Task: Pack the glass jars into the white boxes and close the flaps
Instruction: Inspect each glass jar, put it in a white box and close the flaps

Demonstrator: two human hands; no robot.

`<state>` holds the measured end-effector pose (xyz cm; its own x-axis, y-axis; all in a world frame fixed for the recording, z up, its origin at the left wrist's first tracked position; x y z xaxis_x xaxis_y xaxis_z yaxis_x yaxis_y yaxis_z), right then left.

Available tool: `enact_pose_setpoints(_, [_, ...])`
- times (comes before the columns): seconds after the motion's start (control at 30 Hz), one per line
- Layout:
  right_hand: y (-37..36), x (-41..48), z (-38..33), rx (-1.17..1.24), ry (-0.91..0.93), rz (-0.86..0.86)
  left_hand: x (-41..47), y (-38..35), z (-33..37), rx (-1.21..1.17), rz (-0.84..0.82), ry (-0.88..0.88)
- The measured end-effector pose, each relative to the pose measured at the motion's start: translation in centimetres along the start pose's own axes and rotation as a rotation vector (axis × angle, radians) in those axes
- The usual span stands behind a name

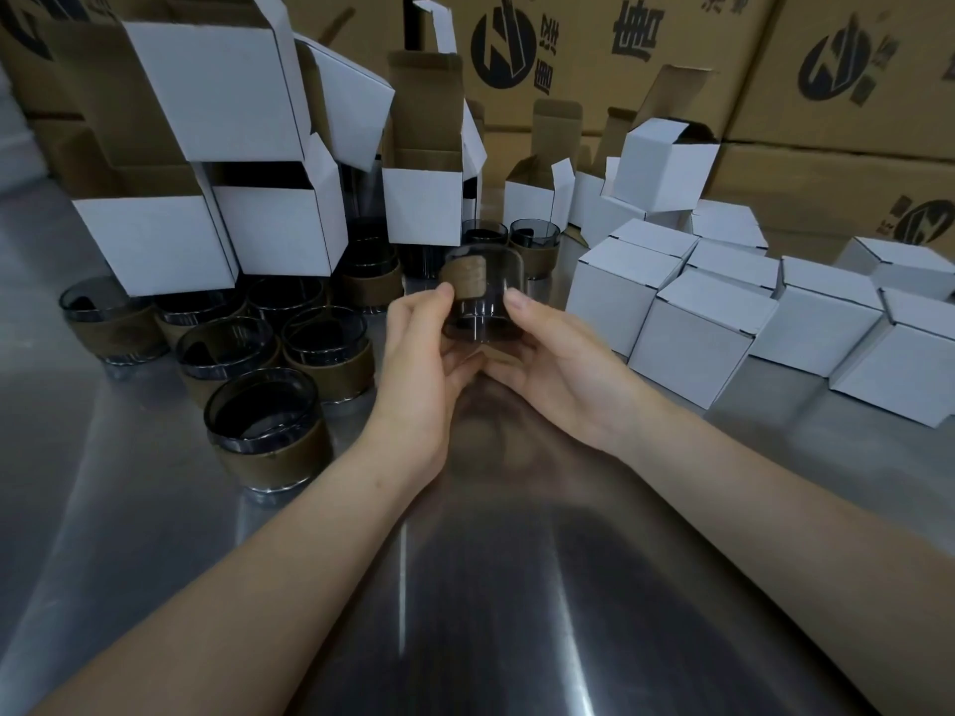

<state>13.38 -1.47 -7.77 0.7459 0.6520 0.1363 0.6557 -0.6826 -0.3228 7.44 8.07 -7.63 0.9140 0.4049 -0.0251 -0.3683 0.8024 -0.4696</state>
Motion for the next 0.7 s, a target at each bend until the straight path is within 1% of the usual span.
enact_pose_setpoints(0.07, [0.2,0.0,0.0,0.009,0.019,0.028,0.1,0.1,0.1,0.038,-0.005,0.005])
enact_pose_setpoints(0.13, [0.5,-0.1,-0.2,-0.017,0.055,0.084,0.1,-0.1,0.3,0.08,-0.047,0.009])
enact_pose_setpoints(0.27, [0.8,-0.4,-0.4,-0.184,0.122,0.158,-0.3,-0.6,0.6,0.179,-0.109,-0.051])
enact_pose_setpoints(0.33, [0.8,-0.6,-0.5,-0.278,0.174,0.198,-0.4,-0.7,0.6,0.177,-0.085,-0.072])
enact_pose_setpoints(0.4, [0.6,-0.8,-1.2,-0.392,0.268,0.235,-0.5,-0.4,0.6,0.156,-0.016,-0.072])
enact_pose_setpoints(0.47, [0.5,-1.1,-1.7,-0.466,0.355,0.257,-0.6,-0.2,0.7,0.148,0.01,-0.09])
enact_pose_setpoints(0.6, [0.0,-1.4,-2.2,-0.674,0.439,0.294,-0.6,-0.4,0.4,0.184,-0.025,-0.097])
enact_pose_setpoints(0.7, [-0.3,-1.7,-2.7,-0.779,0.485,0.312,-0.4,-0.5,0.3,0.098,-0.077,-0.072])
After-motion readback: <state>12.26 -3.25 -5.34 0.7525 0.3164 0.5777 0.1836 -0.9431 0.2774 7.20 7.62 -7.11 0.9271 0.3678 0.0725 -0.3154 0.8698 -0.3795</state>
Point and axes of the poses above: each hand's wrist, its own x-axis towards the middle knuckle, its own y-axis out of the back of the hand, z = x × y, the point moved 7 cm from there along x, towards the middle knuckle, and after that the axes turned 3 degrees about y, right-handed, at the moved point
